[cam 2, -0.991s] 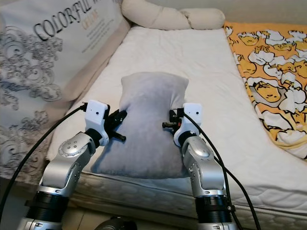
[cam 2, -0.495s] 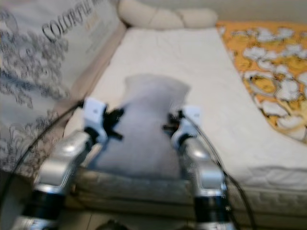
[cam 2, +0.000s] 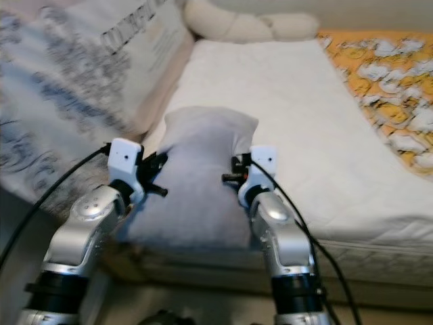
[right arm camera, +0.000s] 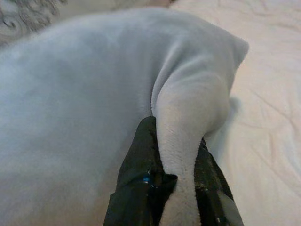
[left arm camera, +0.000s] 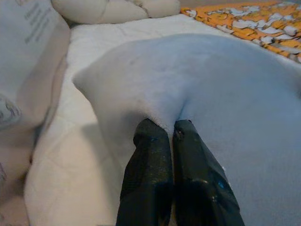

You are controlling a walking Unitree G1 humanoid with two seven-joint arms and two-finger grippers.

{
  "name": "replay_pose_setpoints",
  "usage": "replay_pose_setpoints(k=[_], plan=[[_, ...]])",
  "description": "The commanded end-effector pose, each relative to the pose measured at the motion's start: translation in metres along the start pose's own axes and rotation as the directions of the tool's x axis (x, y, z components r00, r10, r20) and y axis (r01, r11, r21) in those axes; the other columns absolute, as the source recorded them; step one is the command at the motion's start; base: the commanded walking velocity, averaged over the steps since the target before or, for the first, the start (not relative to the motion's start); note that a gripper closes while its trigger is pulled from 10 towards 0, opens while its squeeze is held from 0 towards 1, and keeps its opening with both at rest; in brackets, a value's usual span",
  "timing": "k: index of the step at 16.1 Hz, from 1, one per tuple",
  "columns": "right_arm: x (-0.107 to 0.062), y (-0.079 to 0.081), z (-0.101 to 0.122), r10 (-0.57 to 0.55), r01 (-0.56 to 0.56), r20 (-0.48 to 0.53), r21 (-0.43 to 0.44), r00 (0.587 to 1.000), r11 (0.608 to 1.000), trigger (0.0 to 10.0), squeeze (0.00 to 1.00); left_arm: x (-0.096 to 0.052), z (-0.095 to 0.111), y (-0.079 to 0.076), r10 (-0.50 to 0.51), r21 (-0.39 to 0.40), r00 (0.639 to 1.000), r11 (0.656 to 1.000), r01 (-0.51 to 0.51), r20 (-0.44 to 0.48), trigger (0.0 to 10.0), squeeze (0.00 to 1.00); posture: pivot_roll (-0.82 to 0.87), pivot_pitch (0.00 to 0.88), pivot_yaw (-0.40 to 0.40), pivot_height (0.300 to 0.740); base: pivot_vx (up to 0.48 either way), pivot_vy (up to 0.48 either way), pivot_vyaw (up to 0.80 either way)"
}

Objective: Clean up the room

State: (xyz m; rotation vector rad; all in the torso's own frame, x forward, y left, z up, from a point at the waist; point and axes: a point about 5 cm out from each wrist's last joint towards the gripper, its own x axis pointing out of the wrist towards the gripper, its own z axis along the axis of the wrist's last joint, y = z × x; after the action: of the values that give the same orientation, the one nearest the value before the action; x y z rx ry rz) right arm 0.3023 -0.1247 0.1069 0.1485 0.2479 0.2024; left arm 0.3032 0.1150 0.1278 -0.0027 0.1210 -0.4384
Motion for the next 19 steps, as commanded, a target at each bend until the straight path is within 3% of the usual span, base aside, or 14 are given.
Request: replay_pose_setpoints(k=[1,7,19], plan=[[0.0001,-0.0005,0.009,0.0,0.0,0.037,0.006,0.999,1.0,10.0,0.0,-0.0022,0.0119,0.0043,0.019,0.024,0.998,1.0,-0.02,0.055,10.0,0.0,0.03,0.0,0.059,0.74,0.0,0.0,0.0],[-0.0002,0.0025,0.0084,0.029,-0.03,0.041,0.018,0.999,0.999,10.0,0.0,-0.0014,0.0137,0.0065,0.027,0.054,0.998,0.998,-0.03,0.062,10.0,0.0,0.03,0.0,0.061,0.74,0.0,0.0,0.0],[0.0002,0.0041,0.0061,0.036,-0.037,0.036,0.007,0.999,0.999,10.0,0.0,0.0014,0.0119,0.0059,0.014,0.051,0.998,0.999,-0.017,0.059,10.0,0.0,0.02,0.0,0.063,0.74,0.281,0.0,0.0]])
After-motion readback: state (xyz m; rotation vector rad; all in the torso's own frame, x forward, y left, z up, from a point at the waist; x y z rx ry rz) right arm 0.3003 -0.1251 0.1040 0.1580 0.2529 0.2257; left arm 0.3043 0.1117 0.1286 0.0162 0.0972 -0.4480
